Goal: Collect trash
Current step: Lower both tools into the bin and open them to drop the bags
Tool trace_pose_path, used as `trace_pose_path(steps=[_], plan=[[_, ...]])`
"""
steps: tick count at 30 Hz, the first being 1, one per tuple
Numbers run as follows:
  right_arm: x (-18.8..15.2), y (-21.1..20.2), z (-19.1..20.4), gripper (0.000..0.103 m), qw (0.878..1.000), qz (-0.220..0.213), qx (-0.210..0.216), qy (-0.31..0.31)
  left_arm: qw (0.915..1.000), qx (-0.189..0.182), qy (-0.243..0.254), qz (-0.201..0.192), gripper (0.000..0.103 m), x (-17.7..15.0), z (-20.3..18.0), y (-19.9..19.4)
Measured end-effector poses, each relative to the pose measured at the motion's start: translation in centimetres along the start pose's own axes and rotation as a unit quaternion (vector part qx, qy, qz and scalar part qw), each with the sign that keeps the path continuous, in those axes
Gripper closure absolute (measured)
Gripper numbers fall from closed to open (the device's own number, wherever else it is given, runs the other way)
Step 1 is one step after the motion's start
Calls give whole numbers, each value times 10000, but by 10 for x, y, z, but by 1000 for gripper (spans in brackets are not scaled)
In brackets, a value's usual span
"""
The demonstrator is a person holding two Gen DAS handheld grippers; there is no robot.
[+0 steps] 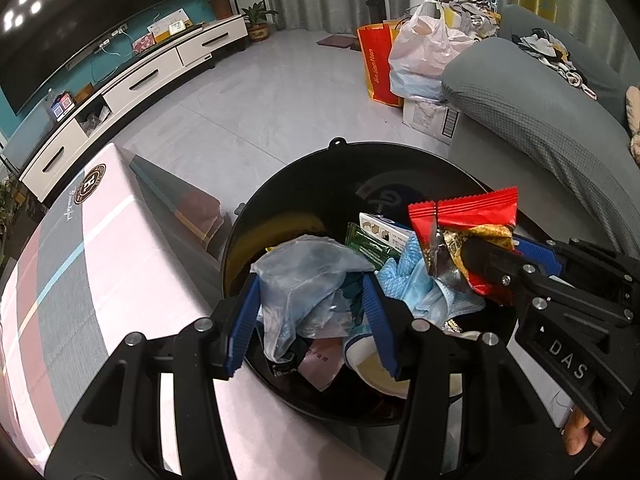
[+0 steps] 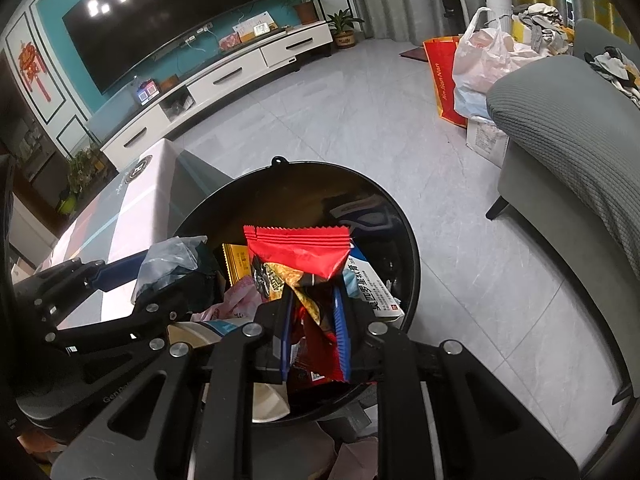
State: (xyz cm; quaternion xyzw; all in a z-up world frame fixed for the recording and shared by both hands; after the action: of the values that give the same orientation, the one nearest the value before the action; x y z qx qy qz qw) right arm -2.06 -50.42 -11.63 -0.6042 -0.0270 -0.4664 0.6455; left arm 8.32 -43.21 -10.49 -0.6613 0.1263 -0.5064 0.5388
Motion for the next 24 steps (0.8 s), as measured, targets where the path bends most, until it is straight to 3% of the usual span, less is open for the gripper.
trace_pose_path(steps=[24], plan=[[3,7,4,75,9997,208,-40,-83,9998,-4,154,101,49,-2,-3,5]])
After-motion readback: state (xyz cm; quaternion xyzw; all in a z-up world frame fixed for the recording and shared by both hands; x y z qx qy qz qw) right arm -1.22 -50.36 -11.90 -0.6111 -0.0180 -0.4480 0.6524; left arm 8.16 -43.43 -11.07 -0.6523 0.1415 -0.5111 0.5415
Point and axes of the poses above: each gripper's, at about its wrist camera, not at the fingertips, and y roughly the way its jaws point, z to its left, x to its top, the point moved 4 cm from there along y, roughly the way its jaws point, and after that the axes turned 2 degrees about -x, right-handed, at the moved point
